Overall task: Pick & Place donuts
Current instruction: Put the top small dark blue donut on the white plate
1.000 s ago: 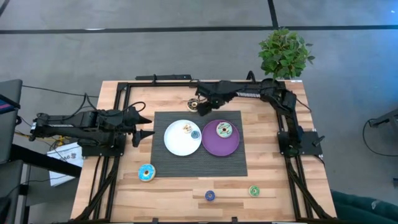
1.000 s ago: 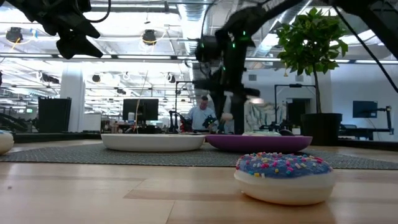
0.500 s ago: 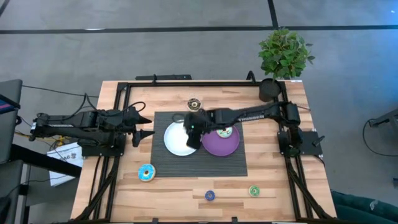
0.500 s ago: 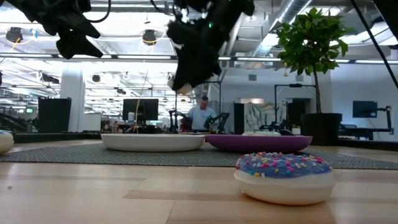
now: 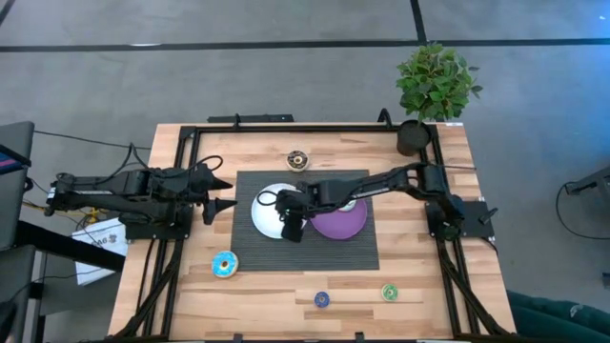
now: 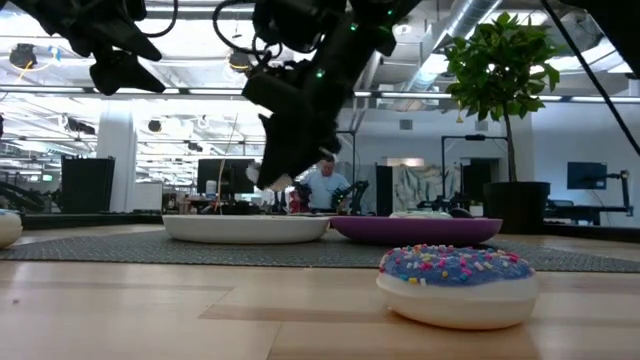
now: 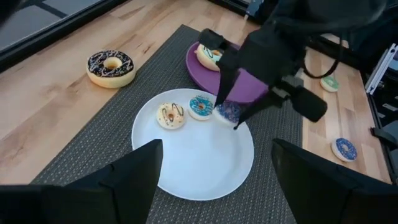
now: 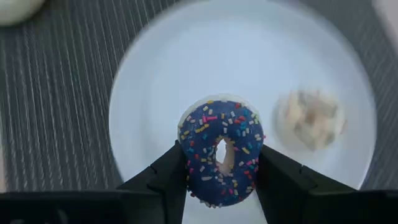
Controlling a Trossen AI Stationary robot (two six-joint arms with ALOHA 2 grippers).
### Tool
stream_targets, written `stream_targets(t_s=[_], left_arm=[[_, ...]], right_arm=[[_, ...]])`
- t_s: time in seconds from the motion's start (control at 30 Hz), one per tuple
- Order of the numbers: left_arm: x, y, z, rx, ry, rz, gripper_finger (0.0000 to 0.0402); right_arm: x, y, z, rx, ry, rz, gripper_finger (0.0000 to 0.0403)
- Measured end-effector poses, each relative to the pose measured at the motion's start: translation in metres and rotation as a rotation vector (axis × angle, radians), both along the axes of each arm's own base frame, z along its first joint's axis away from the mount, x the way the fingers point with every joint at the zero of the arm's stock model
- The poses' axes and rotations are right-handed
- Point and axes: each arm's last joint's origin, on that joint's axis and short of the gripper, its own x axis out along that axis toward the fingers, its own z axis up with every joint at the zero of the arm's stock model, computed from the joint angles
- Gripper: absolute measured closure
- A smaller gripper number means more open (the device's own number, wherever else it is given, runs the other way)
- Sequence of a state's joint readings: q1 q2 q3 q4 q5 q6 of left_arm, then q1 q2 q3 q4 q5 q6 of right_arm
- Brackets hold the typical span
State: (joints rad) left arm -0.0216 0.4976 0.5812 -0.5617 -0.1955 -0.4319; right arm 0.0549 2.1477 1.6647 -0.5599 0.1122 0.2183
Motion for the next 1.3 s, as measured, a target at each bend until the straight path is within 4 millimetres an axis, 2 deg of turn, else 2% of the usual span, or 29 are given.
stream_targets(t_s=[0.1, 0.3, 0.43, 0.57, 0.87, 1.03, 1.3], left_arm=[[0.000, 0.000, 0.000, -0.008, -0.002, 0.004, 0.0109], [0.000, 0.000, 0.000, -0.008, -0.002, 0.004, 0.0109], [0.000, 0.000, 0.000, -0.008, -0.001, 0.004, 0.0109], [0.000, 0.000, 0.000, -0.008, 0.000, 0.004, 0.0109], [0.000, 0.000, 0.000, -0.009, 0.001, 0.003, 0.0109], [0.000, 0.000, 0.000, -0.004, 0.002, 0.001, 0.0109], [0.000, 0.000, 0.000, 0.001, 0.003, -0.001, 0.0109]], right_arm=[[0.000, -0.002, 0.000, 0.025, -0.003, -0.034, 0.0257], [0.000, -0.002, -0.001, -0.008, 0.006, 0.024, 0.0268], [0.001, -0.002, -0.019, -0.003, 0.059, 0.054, 0.0272], [0.005, -0.001, -0.019, 0.008, 0.037, 0.049, 0.0275], [0.002, -0.002, -0.032, 0.088, 0.099, 0.043, 0.0271], [0.001, -0.003, -0.031, 0.073, 0.103, 0.017, 0.0252], [0.000, -0.003, -0.032, 0.071, 0.113, 0.016, 0.0187]])
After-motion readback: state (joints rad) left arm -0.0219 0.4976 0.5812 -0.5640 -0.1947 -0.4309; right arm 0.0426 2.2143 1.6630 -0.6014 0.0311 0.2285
